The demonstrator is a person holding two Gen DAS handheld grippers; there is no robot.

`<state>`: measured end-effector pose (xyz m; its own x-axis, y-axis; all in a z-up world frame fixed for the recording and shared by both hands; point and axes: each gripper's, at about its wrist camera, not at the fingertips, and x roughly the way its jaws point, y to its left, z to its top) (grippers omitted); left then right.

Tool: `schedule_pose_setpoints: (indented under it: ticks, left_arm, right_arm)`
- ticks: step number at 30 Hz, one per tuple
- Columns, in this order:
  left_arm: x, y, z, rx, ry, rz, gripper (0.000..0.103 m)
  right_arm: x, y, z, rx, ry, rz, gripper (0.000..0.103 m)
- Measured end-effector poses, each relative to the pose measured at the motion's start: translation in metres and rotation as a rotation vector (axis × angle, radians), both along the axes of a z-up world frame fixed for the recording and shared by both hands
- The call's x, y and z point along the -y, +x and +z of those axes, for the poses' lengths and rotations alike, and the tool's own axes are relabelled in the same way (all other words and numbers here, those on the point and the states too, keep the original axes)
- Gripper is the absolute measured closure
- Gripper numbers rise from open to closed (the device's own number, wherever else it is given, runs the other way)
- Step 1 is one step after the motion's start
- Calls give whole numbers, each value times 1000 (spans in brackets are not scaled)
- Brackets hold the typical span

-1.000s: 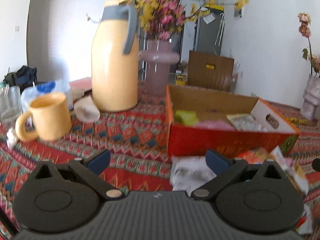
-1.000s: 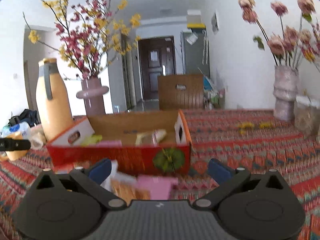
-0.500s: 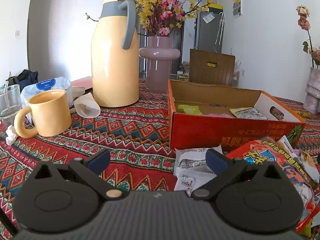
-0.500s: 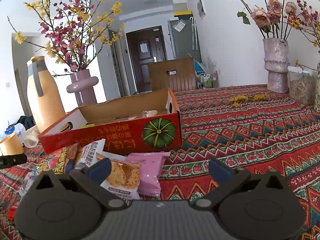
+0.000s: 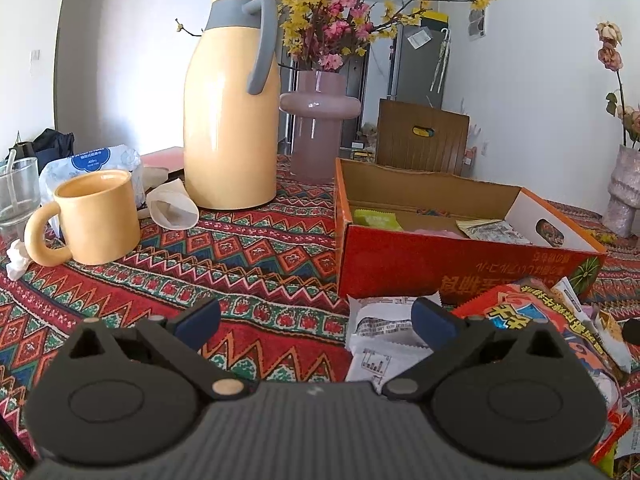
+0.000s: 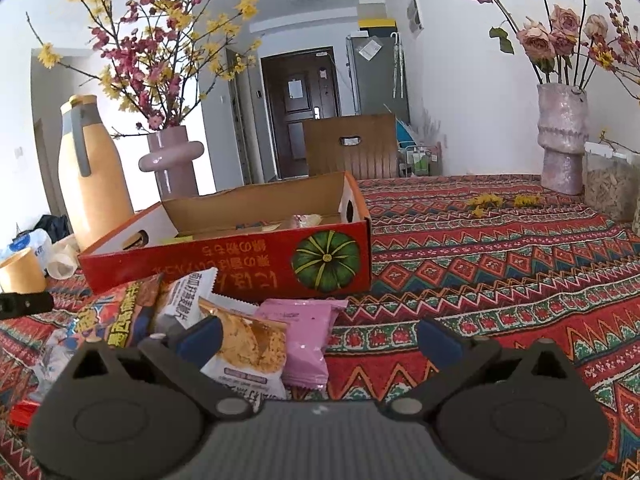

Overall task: Organize snacks
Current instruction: 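Move both tools back over the remaining snack pile, then grasp a white packet with the left gripper while the right grasps a bread packet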

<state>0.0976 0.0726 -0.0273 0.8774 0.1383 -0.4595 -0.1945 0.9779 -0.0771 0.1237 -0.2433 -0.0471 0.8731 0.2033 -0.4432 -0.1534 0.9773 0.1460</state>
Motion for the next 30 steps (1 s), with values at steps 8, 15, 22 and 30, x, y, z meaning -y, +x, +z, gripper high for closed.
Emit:
schedule_pose_setpoints:
  ticks: [8,15,22,30]
  left_arm:
    - [-2,0,0,-3,-15,-1,0]
    - [-2,0,-1,-4,-15,-1,0]
    - [-2,0,-1,-4,-15,-1,0]
    - [-2,1,-3,-19,-18,-1,0]
  right_arm:
    - [-9,-3,5,-48,2,36,0]
    - [-14,8,6,-102,61,67,44]
    - [-19,16,-3,-165,90,94,57]
    - [-2,-5,10,-53,109,32,62]
